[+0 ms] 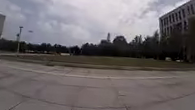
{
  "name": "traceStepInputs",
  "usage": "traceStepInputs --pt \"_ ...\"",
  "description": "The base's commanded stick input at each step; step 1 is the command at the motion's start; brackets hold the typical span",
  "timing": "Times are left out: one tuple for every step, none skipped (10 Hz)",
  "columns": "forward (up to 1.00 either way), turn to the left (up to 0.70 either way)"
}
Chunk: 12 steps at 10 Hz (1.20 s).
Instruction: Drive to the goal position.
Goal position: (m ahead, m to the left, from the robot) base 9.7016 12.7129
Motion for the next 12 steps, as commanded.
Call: traceStepInputs --pt "0.00 0.70" --pt "0.00 0.70" --pt "0.00 0.70" --pt "0.00 0.70" --pt "0.00 0.70" --pt "0.00 0.70" --pt "0.00 0.70" --pt "0.00 0.70" --pt "0.00 0.70" --pt "0.00 0.70" --pt "0.00 0.70" --pt "0.00 0.60"
